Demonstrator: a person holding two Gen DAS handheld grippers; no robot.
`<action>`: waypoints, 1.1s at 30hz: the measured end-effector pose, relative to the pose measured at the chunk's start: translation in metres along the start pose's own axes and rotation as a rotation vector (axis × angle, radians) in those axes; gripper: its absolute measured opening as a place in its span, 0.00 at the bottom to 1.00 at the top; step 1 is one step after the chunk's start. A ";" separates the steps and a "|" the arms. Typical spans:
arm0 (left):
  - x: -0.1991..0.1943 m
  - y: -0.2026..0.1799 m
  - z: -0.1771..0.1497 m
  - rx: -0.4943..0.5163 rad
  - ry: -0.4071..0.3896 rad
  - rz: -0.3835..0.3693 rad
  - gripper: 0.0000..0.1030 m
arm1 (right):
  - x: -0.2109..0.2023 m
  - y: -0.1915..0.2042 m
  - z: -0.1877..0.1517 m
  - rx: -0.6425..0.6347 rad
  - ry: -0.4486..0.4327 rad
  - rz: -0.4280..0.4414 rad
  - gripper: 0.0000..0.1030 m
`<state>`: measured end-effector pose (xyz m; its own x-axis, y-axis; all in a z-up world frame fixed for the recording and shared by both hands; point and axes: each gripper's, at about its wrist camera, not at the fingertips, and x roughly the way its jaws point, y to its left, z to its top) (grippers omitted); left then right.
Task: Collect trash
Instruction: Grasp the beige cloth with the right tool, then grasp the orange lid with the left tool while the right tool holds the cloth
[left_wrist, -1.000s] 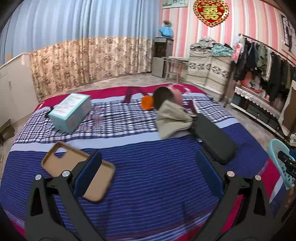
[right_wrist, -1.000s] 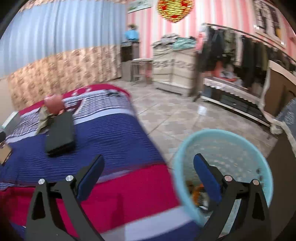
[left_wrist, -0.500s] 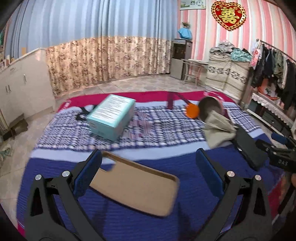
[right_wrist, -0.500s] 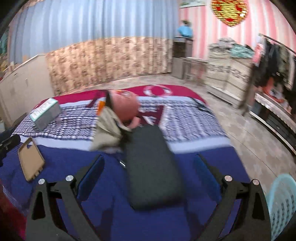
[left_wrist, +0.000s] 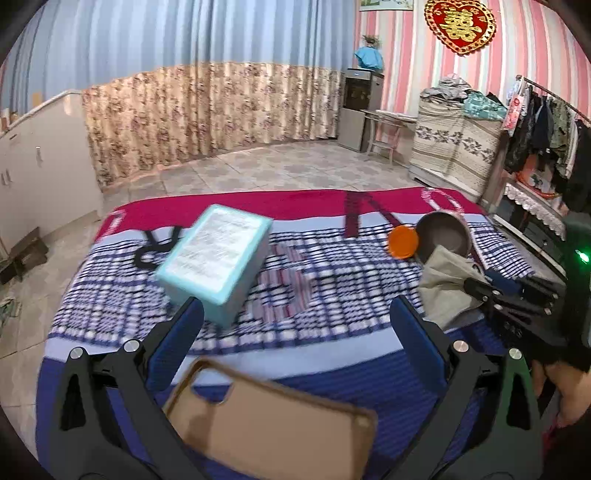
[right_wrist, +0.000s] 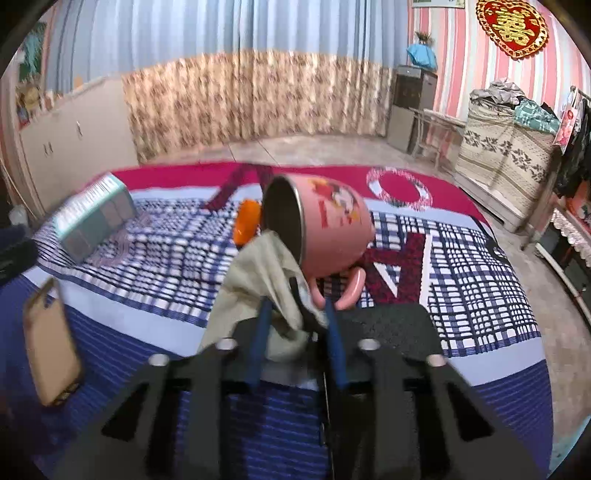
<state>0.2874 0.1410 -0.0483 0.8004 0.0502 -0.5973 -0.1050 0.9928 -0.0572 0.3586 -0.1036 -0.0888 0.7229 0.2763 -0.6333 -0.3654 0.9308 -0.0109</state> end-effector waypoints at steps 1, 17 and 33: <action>0.004 -0.005 0.003 0.002 0.006 -0.016 0.95 | -0.005 -0.002 -0.001 0.006 -0.013 0.005 0.21; 0.092 -0.105 0.027 0.087 0.068 -0.063 0.83 | -0.097 -0.122 -0.069 0.242 -0.087 -0.107 0.19; 0.128 -0.118 0.032 0.063 0.152 -0.120 0.07 | -0.104 -0.146 -0.094 0.314 -0.088 -0.112 0.19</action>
<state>0.4211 0.0336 -0.0928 0.7059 -0.0815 -0.7036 0.0270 0.9957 -0.0882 0.2813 -0.2912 -0.0939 0.8013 0.1753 -0.5720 -0.0925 0.9809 0.1711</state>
